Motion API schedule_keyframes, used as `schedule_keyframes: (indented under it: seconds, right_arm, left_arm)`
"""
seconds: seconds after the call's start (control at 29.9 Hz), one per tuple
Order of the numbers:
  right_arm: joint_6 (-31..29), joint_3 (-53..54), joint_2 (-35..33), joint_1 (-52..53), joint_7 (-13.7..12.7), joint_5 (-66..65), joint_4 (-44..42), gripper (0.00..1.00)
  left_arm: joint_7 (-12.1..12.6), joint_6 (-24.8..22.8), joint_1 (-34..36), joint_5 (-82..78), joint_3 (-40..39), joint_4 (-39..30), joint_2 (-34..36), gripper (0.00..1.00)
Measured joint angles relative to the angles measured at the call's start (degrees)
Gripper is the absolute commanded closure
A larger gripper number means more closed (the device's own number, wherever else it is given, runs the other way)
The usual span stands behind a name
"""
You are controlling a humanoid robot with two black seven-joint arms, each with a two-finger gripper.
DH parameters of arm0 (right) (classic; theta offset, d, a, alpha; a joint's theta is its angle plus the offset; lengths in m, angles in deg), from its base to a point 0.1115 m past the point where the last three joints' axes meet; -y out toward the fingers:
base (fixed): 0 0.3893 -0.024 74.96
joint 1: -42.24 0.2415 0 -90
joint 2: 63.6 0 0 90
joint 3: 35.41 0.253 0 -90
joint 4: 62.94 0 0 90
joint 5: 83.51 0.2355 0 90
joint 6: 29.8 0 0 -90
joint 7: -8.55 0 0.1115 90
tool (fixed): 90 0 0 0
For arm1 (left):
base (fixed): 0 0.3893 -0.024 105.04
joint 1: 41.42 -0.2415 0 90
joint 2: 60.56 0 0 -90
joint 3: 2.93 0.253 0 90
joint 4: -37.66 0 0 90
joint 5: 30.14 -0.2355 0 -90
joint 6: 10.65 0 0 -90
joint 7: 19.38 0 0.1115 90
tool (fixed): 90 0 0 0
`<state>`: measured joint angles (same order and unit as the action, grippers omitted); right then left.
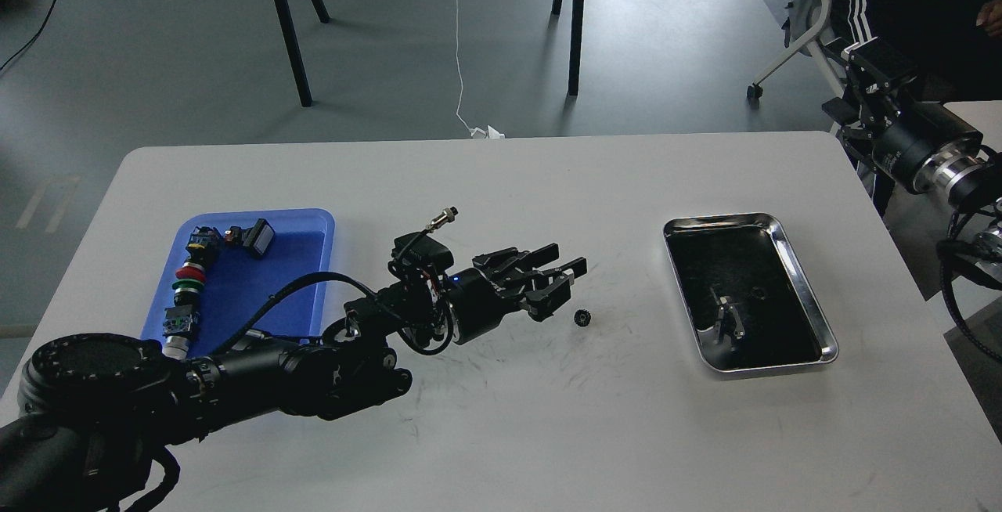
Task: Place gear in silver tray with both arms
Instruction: 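Open the left gripper and raise it back over the blue tray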
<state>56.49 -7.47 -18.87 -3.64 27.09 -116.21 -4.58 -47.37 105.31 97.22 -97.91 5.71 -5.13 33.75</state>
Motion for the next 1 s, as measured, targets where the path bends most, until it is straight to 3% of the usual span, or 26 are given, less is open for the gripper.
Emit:
schedule_keyframes:
  seconds: [0.03,0.27,0.47,0.84,1.0]
  right_arm:
    - [-0.03,0.0,0.0,0.0,0.0,0.0,0.01,0.07]
    - [-0.08,0.09,0.0,0.01,0.01,0.0,0.21,0.07]
    - [-0.37,0.1,0.0,0.44,0.01,0.02,0.31,0.07]
    - [-0.78,-0.15,-0.02,0.45,-0.06,0.04,0.64,0.06]
    - [-3.39,-2.08,-0.22,0.94,-1.25,-0.08,1.22,0.05]
  left_arm:
    - [0.0,0.91,0.18,2.46,-1.01,0.06,0.81,0.15]
    - [0.0,1.43,0.71,18.66,-8.3,-2.08,6.18,0.02]
    - [0.0,-10.63,3.26,22.83,-13.76,-7.58,14.74,0.02]
    - [0.0,-22.9,9.5,40.8,-14.96,-11.42,26.75,0.02]
    - [0.0,-25.08,9.52,44.7,-15.8,-11.44,31.68,0.02]
